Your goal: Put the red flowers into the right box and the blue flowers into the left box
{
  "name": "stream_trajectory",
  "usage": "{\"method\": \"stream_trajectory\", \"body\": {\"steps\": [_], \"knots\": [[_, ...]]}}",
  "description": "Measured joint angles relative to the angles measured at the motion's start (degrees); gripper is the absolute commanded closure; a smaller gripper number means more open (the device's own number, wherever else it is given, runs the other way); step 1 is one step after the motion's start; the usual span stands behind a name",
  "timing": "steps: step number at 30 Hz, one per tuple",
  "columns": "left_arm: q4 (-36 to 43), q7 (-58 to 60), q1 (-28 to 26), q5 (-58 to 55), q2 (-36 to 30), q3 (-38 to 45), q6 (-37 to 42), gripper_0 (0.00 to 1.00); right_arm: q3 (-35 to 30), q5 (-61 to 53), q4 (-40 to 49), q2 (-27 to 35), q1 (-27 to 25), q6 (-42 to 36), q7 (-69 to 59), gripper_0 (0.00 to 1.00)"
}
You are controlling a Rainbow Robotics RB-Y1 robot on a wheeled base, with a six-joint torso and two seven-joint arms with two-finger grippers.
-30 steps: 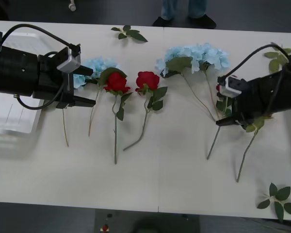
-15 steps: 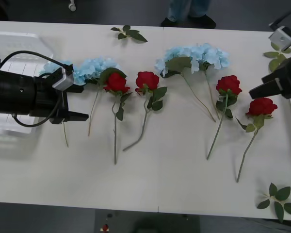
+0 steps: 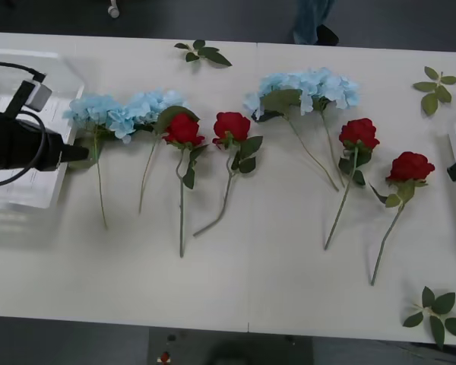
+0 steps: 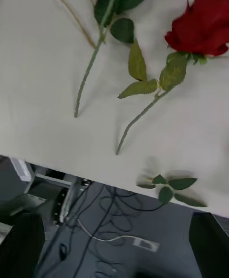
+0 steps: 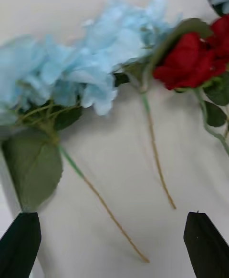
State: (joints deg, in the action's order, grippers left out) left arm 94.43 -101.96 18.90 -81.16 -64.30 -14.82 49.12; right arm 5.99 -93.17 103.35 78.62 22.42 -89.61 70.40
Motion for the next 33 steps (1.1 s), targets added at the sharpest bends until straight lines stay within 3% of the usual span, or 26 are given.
{"method": "stream_trajectory", "body": {"steps": [5,10,15,22,26,33], "knots": [[-2.5,15.2,0.0,1.2,0.9,0.0,-0.9,0.13,-0.1,2.0,0.5,0.0,-10.0,11.0,-9.3,0.11],[-2.5,24.1,0.3,2.5,2.9,-0.7,-1.0,0.13,-0.2,9.4,2.5,-1.7,-15.4,13.0,-14.9,0.11],[-3.2,34.5,4.4,9.6,3.0,-9.0,-3.4,0.13,-0.2,15.0,2.7,-7.2,-14.8,13.0,-21.1,0.11],[-11.2,40.3,17.1,16.8,4.4,-24.7,-3.4,0.13,3.2,23.1,2.8,-10.6,-14.4,17.2,-24.5,0.11],[-16.8,42.3,21.2,19.7,7.7,-27.2,-3.5,0.13,8.7,27.6,2.7,-10.7,-12.6,18.6,-27.1,0.11],[-22.5,42.3,23.2,24.5,11.1,-27.1,-4.9,0.13,15.7,35.7,-0.9,-15.1,-7.1,19.0,-31.1,0.12]]}}
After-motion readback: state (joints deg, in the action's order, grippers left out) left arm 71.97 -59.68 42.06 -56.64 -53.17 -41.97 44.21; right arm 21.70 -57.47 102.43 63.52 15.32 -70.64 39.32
